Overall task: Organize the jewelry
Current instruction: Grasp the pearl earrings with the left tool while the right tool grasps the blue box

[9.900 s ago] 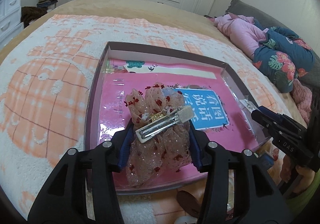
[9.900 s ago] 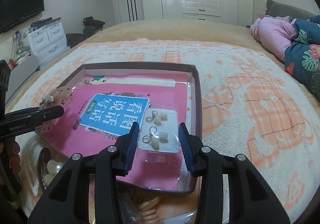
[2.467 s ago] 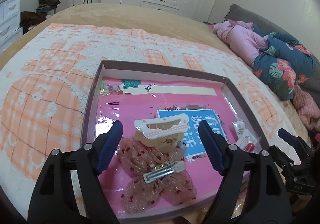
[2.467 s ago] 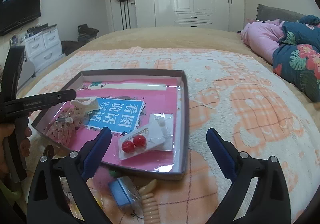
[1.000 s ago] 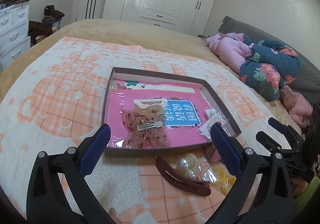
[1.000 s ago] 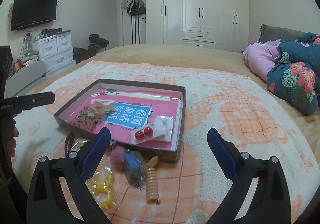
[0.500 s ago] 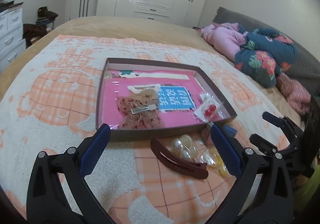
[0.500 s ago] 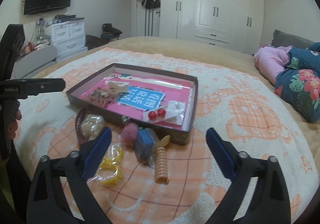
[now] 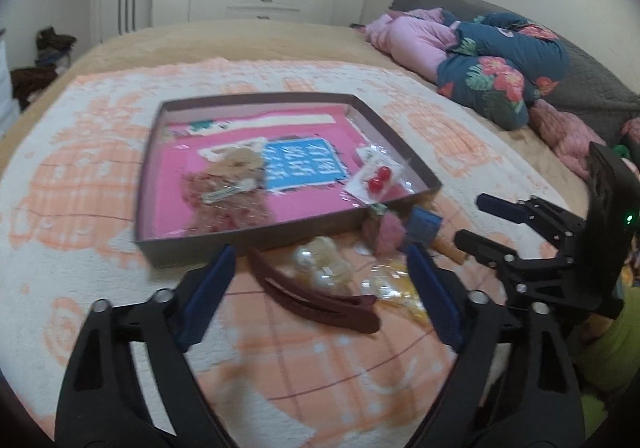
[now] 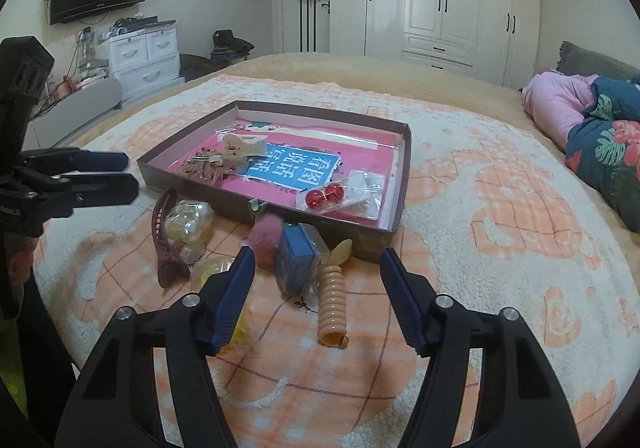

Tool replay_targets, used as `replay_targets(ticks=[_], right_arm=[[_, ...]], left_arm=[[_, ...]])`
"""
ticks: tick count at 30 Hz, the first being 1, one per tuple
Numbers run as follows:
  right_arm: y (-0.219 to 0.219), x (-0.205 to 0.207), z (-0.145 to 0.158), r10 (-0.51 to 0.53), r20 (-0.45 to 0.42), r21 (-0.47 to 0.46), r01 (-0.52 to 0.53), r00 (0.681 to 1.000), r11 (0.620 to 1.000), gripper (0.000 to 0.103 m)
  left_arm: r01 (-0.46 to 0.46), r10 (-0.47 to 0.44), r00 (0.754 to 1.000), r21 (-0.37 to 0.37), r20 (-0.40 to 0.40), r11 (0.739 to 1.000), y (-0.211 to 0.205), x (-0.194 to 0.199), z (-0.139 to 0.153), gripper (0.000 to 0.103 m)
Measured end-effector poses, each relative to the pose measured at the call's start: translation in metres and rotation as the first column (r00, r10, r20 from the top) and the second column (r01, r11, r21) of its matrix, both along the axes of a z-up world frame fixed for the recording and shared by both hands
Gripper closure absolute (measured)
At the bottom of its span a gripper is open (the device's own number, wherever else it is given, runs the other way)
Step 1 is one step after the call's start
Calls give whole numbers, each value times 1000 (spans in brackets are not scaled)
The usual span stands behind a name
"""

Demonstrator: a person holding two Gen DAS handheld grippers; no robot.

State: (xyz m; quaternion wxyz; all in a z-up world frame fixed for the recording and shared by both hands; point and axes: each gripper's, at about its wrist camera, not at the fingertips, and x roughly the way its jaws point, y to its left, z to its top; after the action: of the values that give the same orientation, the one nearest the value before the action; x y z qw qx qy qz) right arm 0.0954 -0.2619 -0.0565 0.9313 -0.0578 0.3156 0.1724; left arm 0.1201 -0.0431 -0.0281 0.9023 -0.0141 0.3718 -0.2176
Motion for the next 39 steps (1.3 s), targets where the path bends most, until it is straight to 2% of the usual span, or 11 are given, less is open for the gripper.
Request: replay_targets(ticks=[3,5,10,16,19,25,28,30,39], right_arm=[[-1,1,-2,-1,-10,3,2,1000,1000,42],[-2,2,-3,1,-12,2,-1,1000,1000,42],[-3,3,-6,3,-19,1,-3,1000,1000,42],[0,7,-9,13,-24,-6,-13,1000,1000,42],[5,12,-12,26,-28,-15,-27,999,1000,46],[13,23,-15,49,-34,-21,-49,998,999,62],[16,28,-18,63,-42,-22,-64,997,998,75],[17,29,-18,66,-40,-21,-67,997,998,75],[9,23,-11,59,-21,33,-58,998,998,75]], left_arm=[[35,-35,999,-14,-39,999,-9,9,-5,46],[47,-47,996,-12,-77,999,-15,15,-11,48],[61,-59,990,14,-127,998,-28,25,-24,51],[-1,16,985,84,-173,997,-26,35,-37,52],[-14,30,979,80,-200,997,-19,39,-45,52],[-16,29,980,68,-198,998,-17,42,-48,53],[-12,25,980,64,-199,998,-18,43,-50,62],[-6,16,980,50,-201,999,-18,43,-52,65],[-11,12,985,7,-172,1000,-13,38,-50,67]])
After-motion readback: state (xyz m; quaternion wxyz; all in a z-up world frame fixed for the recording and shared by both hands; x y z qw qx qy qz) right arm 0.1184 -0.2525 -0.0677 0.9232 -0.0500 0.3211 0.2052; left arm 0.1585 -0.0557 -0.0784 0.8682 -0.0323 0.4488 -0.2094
